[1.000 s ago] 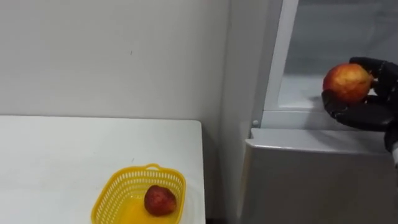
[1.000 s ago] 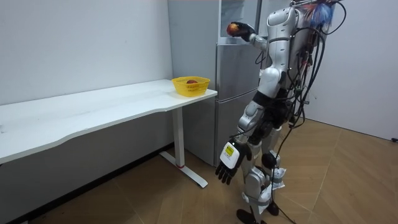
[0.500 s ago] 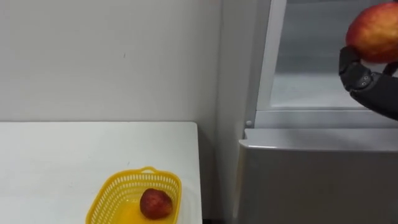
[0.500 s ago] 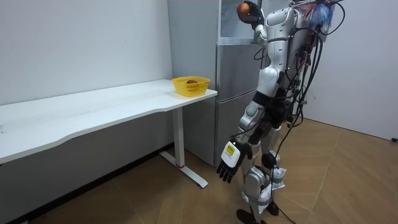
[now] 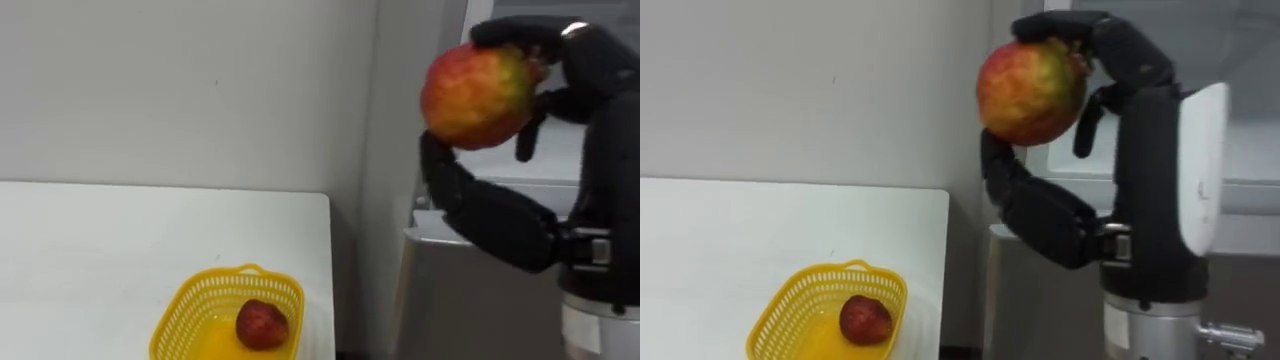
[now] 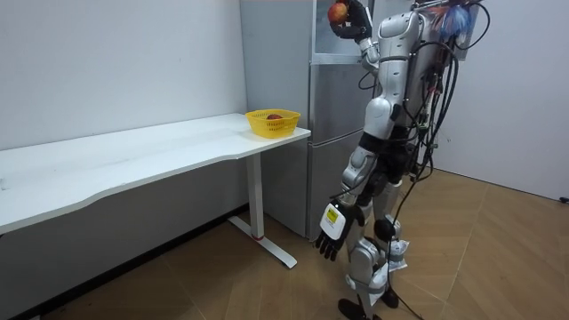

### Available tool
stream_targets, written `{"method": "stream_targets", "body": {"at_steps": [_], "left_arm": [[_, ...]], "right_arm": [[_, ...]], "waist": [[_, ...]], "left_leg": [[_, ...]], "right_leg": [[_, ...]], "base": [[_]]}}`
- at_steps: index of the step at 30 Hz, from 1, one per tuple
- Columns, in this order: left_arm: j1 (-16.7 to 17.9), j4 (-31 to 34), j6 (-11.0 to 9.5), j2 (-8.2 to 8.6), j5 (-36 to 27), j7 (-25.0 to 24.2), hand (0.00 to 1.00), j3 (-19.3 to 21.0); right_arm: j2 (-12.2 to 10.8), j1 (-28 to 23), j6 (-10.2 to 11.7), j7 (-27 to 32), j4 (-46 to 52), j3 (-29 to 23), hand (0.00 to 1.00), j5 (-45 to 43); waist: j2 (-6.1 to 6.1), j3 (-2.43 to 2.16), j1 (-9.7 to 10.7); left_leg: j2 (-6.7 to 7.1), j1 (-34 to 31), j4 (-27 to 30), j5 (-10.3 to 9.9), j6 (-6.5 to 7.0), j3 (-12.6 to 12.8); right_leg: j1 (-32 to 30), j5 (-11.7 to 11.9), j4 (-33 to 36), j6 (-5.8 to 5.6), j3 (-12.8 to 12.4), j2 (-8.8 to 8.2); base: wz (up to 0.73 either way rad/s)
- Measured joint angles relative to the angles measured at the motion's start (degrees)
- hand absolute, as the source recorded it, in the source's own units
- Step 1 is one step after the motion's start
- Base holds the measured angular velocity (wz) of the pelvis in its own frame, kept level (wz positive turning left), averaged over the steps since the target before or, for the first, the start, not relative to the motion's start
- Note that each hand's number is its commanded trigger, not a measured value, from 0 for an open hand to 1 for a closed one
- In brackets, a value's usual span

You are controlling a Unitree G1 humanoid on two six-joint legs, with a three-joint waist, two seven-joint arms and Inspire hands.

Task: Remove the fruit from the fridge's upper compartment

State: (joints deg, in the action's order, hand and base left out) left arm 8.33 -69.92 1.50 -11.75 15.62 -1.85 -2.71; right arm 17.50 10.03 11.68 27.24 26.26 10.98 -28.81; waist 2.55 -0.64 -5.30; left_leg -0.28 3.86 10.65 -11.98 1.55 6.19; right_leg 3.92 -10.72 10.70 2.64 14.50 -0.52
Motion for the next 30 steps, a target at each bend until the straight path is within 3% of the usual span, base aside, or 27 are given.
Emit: {"method": "stream_targets", "body": {"at_steps": [4, 6, 16, 21, 25, 30], "left_arm": [[-1.25, -1.67, -0.19, -0.25, -0.18, -0.01, 0.0, -0.87], [-1.8, -1.68, -0.32, -0.73, -0.24, -0.04, 0.0, -2.03], [-2.54, -1.43, -0.83, -1.35, 0.24, -3.5, 0.0, -2.03], [-2.88, -0.91, -0.8, -1.43, 0.25, -3.96, 0.0, -2.95], [-3.05, -0.66, -0.54, -1.49, 0.27, -4.63, 0.0, -3.11], [-2.71, 0.97, -0.16, -1.97, 0.32, -5.07, 0.0, -3.12]], "right_arm": [[0.08, 0.05, 0.03, -3.08, 0.0, 2.93, 1.0, -1.38], [0.12, 0.16, 0.04, -4.55, -0.02, 3.95, 1.0, -2.77], [0.32, 2.67, 0.7, -7.65, -7.64, 5.42, 1.0, -12.36], [1.49, 4.66, 0.28, -9.7, -14.07, 8.29, 1.0, -12.3], [1.48, 5.04, -1.48, -10.22, -17.56, 8.68, 1.0, -11.84], [1.46, 7.88, -3.04, -11.26, -23.2, 9.2, 1.0, -11.9]], "waist": [[0.22, 0.24, -1.02], [0.66, 0.76, -1.98], [2.5, 1.4, -4.71], [2.57, 1.36, -5.85], [2.93, 1.12, -6.7], [3.08, 1.19, -7.73]], "left_leg": [[-0.03, 0.1, -0.25, -0.01, 0.0, -0.03], [-0.1, 0.12, -0.69, -0.03, -0.03, -0.06], [0.21, -0.34, -0.25, 0.01, 0.0, -1.63], [0.18, -0.58, -0.31, 0.0, -0.02, -2.19], [0.27, -0.95, -0.06, 0.01, -0.03, -3.05], [0.33, -1.17, 0.12, 0.01, -0.02, -3.29]], "right_leg": [[-0.06, 0.01, 0.23, -0.01, 0.08, -0.04], [-0.06, 0.02, 0.24, 0.02, 0.17, 0.0], [0.16, 0.01, -0.1, -0.03, 1.54, -0.24], [0.1, 0.0, -0.04, -0.04, 2.78, -0.26], [0.13, 0.0, -0.01, -0.05, 3.0, -0.29], [0.11, 0.0, -0.05, -0.05, 3.09, -0.35]], "base": [[0.0], [0.0], [0.07], [0.07], [0.1], [0.02]]}}
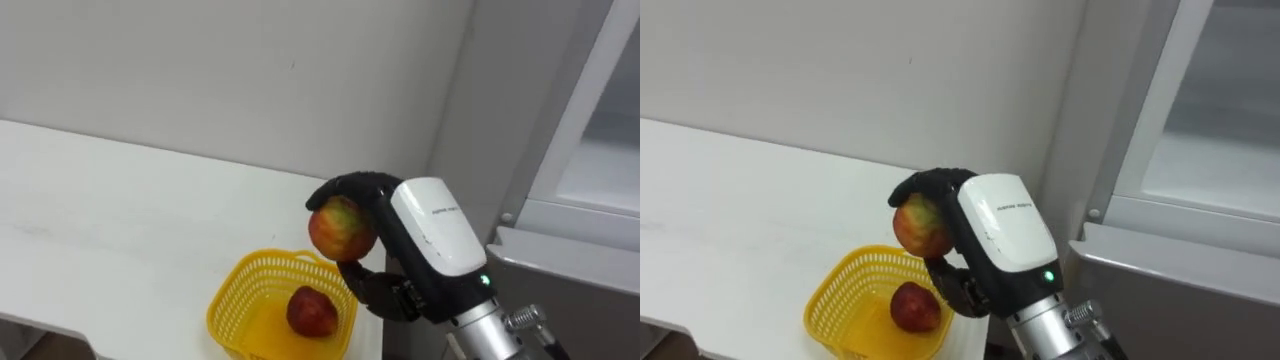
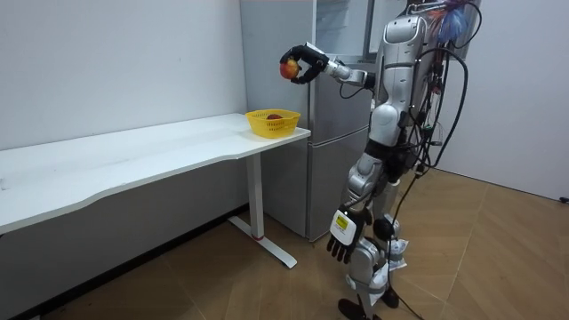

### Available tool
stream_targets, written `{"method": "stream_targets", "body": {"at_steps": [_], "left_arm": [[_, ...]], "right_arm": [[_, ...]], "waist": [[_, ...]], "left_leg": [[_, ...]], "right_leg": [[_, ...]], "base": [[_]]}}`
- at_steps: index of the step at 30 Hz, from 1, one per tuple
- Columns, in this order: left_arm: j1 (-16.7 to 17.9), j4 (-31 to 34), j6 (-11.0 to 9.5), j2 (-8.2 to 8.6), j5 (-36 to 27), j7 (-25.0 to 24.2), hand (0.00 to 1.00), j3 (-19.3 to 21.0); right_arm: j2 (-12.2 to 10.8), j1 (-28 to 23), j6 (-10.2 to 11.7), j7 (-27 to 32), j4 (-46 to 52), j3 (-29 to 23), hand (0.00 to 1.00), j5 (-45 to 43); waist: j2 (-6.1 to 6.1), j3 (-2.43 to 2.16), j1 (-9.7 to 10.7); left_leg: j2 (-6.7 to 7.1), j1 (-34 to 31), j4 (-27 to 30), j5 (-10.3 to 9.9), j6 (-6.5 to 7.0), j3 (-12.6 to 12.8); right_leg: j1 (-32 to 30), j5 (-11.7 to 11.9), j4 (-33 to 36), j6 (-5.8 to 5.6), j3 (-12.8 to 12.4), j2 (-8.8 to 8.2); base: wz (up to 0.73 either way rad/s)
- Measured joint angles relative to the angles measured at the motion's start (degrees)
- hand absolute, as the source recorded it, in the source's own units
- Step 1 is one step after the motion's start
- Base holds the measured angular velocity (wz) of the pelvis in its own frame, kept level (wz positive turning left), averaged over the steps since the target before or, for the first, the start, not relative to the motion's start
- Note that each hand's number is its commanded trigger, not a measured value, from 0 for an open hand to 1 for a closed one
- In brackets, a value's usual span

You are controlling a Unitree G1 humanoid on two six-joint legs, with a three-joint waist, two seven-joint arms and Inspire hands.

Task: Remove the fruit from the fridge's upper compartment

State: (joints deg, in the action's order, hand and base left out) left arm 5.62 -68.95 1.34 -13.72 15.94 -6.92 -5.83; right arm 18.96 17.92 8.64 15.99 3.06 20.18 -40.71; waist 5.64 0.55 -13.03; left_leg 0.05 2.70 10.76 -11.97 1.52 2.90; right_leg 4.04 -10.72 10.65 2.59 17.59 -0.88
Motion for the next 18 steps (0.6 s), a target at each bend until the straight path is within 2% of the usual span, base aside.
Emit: {"method": "stream_targets", "body": {"at_steps": [7, 11, 15, 18], "left_arm": [[0.4, 0.92, -0.01, -1.0, 0.49, -0.09, 0.0, -0.03], [0.3, 0.91, 0.01, -1.07, 0.47, 0.04, 0.0, -0.04], [0.0, 0.91, 0.02, -1.19, 0.49, 0.31, 0.0, -0.03], [-0.03, 0.79, 0.26, -1.19, 0.49, 0.52, 0.0, -0.01]], "right_arm": [[-0.07, 1.79, -1.21, -0.01, -3.28, 1.84, 1.0, 0.62], [-0.02, 1.77, -1.26, -0.56, -4.93, 4.89, 1.0, 0.99], [0.01, 1.77, -1.34, -0.99, -5.06, 5.82, 1.0, 0.67], [0.0, 1.77, -2.21, -1.47, -5.1, 6.6, 1.0, -0.08]], "waist": [[0.43, 0.24, -0.43], [0.48, 0.26, -0.7], [0.5, 0.26, -1.26], [0.54, 0.26, -1.71]], "left_leg": [[0.12, -0.23, 0.01, 0.0, 0.0, -0.58], [0.2, -0.51, 0.21, 0.0, 0.01, -0.72], [0.29, -1.09, 0.63, 0.0, 0.01, -1.57], [0.28, -1.17, 0.66, 0.0, 0.01, -1.69]], "right_leg": [[0.14, 0.0, -0.03, 0.0, 0.44, -0.09], [0.03, 0.0, -0.03, 0.0, 0.62, -0.16], [-0.04, 0.0, -0.07, 0.0, 1.54, -0.25], [-0.02, -0.01, -0.05, -0.01, 1.71, -0.25]], "base": [[0.03], [0.0], [0.1], [0.04]]}}
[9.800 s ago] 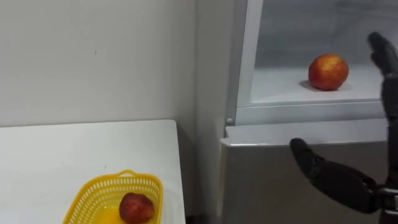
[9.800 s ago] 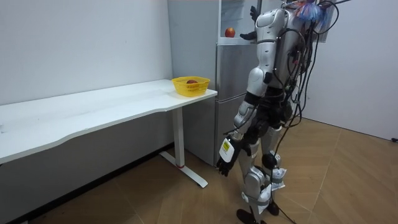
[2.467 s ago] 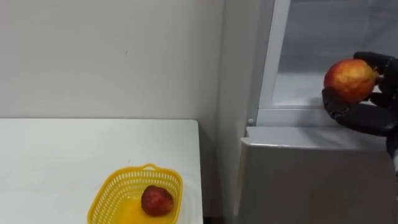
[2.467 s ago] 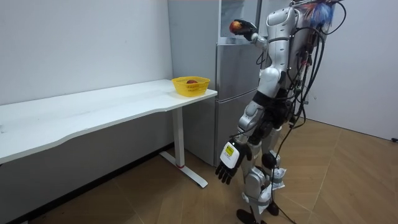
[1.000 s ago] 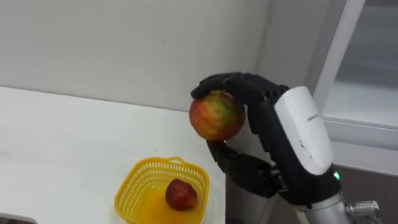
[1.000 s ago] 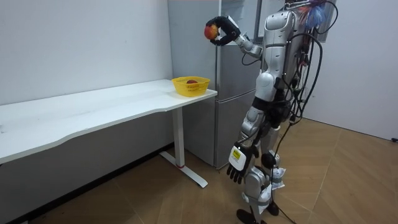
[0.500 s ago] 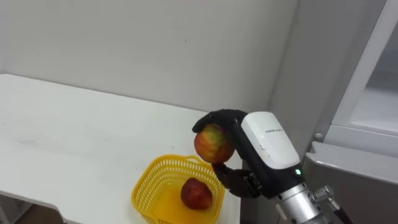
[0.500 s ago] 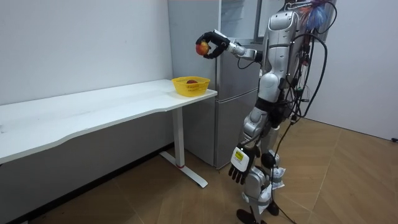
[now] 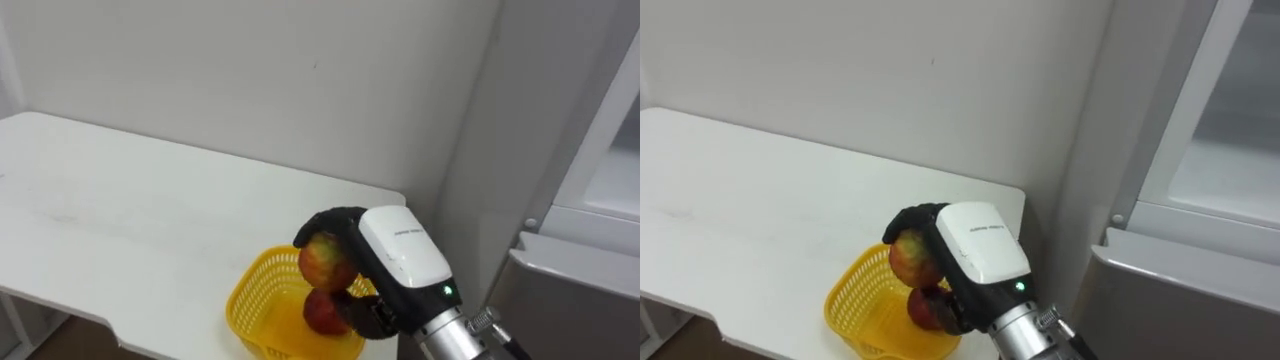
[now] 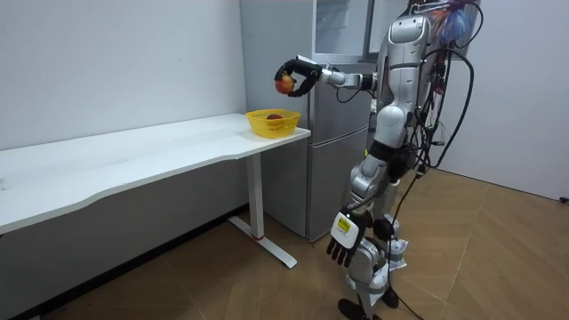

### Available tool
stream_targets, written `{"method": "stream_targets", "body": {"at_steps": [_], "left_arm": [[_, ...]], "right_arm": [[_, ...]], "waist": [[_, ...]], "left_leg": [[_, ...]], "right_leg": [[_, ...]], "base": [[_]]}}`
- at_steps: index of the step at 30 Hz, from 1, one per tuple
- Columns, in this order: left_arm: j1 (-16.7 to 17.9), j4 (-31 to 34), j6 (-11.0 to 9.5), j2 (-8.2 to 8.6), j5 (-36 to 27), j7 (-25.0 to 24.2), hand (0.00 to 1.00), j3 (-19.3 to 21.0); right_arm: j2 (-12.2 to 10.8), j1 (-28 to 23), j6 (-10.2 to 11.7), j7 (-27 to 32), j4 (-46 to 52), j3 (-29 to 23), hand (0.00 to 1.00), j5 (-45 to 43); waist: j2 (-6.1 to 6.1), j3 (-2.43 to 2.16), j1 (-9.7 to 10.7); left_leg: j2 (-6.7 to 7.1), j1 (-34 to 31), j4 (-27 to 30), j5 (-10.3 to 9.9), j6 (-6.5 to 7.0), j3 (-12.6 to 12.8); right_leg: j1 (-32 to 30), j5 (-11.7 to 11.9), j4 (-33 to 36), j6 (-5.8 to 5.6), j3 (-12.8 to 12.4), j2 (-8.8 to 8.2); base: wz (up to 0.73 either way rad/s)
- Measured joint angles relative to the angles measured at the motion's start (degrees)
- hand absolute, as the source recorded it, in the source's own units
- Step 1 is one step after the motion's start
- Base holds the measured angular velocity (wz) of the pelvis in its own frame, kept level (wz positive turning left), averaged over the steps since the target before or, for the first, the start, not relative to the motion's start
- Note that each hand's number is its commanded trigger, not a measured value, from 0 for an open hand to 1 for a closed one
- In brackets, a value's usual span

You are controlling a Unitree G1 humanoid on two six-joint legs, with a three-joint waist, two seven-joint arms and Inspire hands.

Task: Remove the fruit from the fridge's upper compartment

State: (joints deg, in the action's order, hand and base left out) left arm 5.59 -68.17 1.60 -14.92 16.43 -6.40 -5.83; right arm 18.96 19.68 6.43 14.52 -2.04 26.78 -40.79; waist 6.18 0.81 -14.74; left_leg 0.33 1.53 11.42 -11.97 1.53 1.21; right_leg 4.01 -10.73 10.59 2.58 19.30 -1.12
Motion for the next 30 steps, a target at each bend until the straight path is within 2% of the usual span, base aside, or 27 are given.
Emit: {"method": "stream_targets", "body": {"at_steps": [9, 10, 12, 13, 14, 15, 16, 17, 30], "left_arm": [[0.2, -0.38, 0.5, 0.07, 0.03, -0.06, 0.0, -0.03], [0.2, -0.36, 0.5, 0.14, 0.06, -0.06, 0.0, 0.01], [0.19, -0.27, 0.5, 0.26, 0.07, -0.19, 0.0, 0.04], [0.16, -0.15, 0.52, 0.26, 0.06, -0.39, 0.0, 0.03], [0.17, 0.14, 0.58, 0.25, 0.05, -0.43, 0.0, 0.02], [0.18, 0.31, 0.59, 0.25, 0.03, -0.43, 0.0, 0.02], [0.26, 0.63, 0.6, 0.24, 0.03, -0.4, 0.0, 0.01], [0.27, 0.75, 0.61, 0.24, 0.02, -0.32, 0.0, 0.01], [0.15, 1.66, 0.54, 0.23, 0.11, -0.34, 0.0, 0.04]], "right_arm": [[-0.92, -0.29, -0.22, -3.84, -0.27, 3.69, 1.0, -2.48], [-1.03, -0.32, -0.21, -4.14, -0.27, 3.74, 0.98, -2.5], [-1.37, -0.35, -0.31, -4.84, -0.32, 3.74, 0.77, -2.55], [-1.54, -0.35, -0.31, -5.2, -0.51, 3.75, 0.53, -2.52], [-1.76, -0.34, -0.31, -5.43, -1.07, 3.75, 0.47, -2.49], [-1.91, -0.34, -0.31, -5.56, -1.43, 3.75, 0.18, -2.49], [-2.18, -0.35, -0.53, -6.06, -2.0, 3.92, 0.18, -2.49], [-2.3, -0.35, -1.16, -6.39, -2.07, 4.49, 0.0, -2.49], [-3.26, -0.34, -1.32, -7.75, -2.05, 5.13, 0.0, -2.48]], "waist": [[-0.15, 0.11, -0.28], [-0.17, 0.12, -0.39], [-0.22, 0.15, -0.87], [-0.21, 0.14, -1.24], [-0.21, 0.14, -1.38], [-0.21, 0.14, -1.46], [-0.21, 0.15, -1.6], [-0.21, 0.14, -1.61], [-0.42, 0.0, -1.46]], "left_leg": [[0.04, -0.05, 0.06, 0.0, 0.01, -0.01], [0.04, -0.06, 0.06, 0.0, 0.01, -0.01], [0.05, -0.06, 0.06, 0.0, 0.01, 0.02], [0.04, -0.06, 0.05, 0.0, 0.01, 0.0], [0.04, -0.04, 0.06, 0.0, 0.01, -0.01], [0.04, -0.03, 0.07, 0.0, 0.01, -0.01], [0.06, -0.03, 0.07, 0.0, 0.01, -0.01], [0.06, -0.08, 0.09, 0.0, 0.02, -0.02], [0.07, -0.21, 0.22, 0.0, 0.02, -0.03]], "right_leg": [[0.0, 0.0, 0.01, -0.01, -0.18, -0.03], [-0.01, 0.0, 0.01, -0.01, -0.18, -0.03], [-0.05, 0.0, 0.0, -0.01, -0.27, -0.03], [-0.07, 0.0, 0.0, -0.01, -0.29, -0.02], [-0.06, 0.0, 0.0, -0.01, -0.27, -0.03], [-0.06, 0.0, 0.0, -0.01, -0.27, -0.03], [-0.06, 0.0, 0.0, -0.01, -0.27, -0.05], [-0.1, 0.0, 0.01, -0.01, -0.26, -0.06], [-0.15, 0.0, 0.01, 0.0, -0.21, -0.07]], "base": [[0.0], [0.0], [0.0], [0.0], [0.0], [0.0], [0.0], [0.0], [0.0]]}}
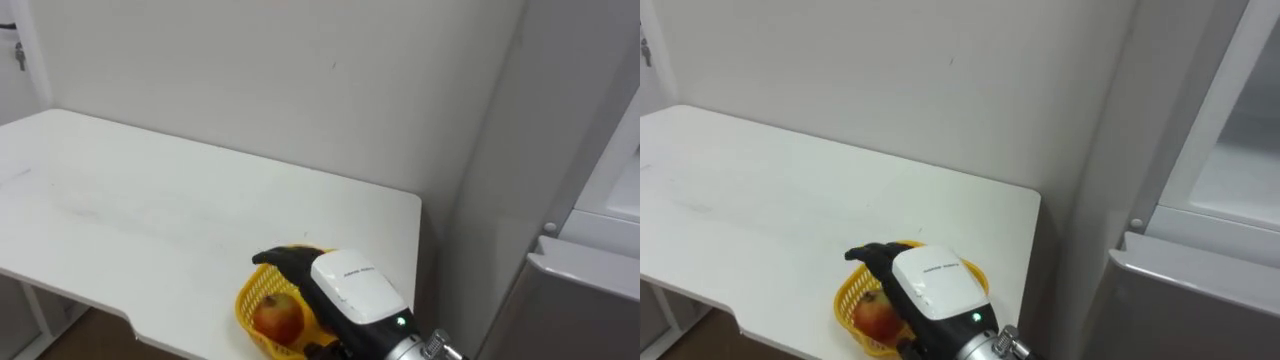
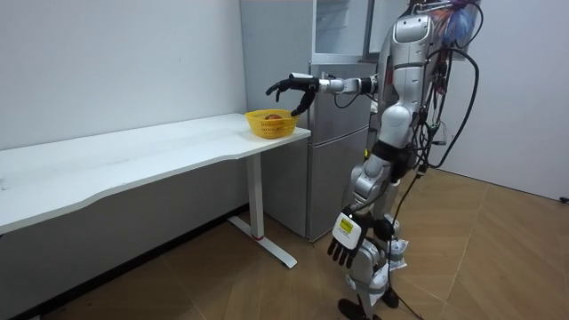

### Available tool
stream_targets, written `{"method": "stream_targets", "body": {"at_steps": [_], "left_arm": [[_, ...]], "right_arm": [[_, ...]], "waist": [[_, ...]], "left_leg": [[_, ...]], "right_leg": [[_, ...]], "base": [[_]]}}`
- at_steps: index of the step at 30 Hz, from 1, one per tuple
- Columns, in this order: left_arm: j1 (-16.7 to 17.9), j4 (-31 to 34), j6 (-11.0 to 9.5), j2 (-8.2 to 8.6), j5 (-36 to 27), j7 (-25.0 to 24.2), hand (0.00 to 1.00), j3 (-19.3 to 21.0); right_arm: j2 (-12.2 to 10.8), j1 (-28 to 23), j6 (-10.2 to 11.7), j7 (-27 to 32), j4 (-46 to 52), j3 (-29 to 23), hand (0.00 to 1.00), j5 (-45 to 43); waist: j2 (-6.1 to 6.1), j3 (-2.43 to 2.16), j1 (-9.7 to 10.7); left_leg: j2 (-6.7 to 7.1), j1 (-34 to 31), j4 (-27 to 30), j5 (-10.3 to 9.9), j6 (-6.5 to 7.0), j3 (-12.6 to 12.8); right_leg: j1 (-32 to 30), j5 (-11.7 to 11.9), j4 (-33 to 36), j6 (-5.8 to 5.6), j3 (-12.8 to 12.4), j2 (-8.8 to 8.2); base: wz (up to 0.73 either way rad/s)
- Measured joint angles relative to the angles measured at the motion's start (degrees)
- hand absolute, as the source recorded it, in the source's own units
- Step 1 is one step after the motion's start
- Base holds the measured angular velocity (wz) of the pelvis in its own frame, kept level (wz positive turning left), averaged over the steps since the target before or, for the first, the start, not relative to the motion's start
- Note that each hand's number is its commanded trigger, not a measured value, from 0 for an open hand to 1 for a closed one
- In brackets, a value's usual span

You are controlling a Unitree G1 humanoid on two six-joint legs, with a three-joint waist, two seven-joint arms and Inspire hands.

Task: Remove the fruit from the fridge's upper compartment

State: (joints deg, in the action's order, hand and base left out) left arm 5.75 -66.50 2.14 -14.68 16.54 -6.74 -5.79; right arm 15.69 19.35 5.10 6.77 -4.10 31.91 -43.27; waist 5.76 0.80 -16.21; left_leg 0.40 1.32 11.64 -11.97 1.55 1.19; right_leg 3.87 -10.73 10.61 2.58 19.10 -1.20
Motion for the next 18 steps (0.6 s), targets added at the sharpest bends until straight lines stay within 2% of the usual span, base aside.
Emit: {"method": "stream_targets", "body": {"at_steps": [18], "left_arm": [[0.03, 0.0, 0.02, 0.05, 0.61, -0.19, 0.0, 0.07]], "right_arm": [[0.0, 0.0, -0.14, -0.65, 0.0, -0.01, 0.0, 0.0]], "waist": [[-0.25, -0.06, 0.04]], "left_leg": [[-0.01, 0.25, -0.02, 0.0, 0.01, 0.16]], "right_leg": [[0.15, 0.0, 0.03, 0.0, -0.14, -0.01]], "base": [[0.0]]}}
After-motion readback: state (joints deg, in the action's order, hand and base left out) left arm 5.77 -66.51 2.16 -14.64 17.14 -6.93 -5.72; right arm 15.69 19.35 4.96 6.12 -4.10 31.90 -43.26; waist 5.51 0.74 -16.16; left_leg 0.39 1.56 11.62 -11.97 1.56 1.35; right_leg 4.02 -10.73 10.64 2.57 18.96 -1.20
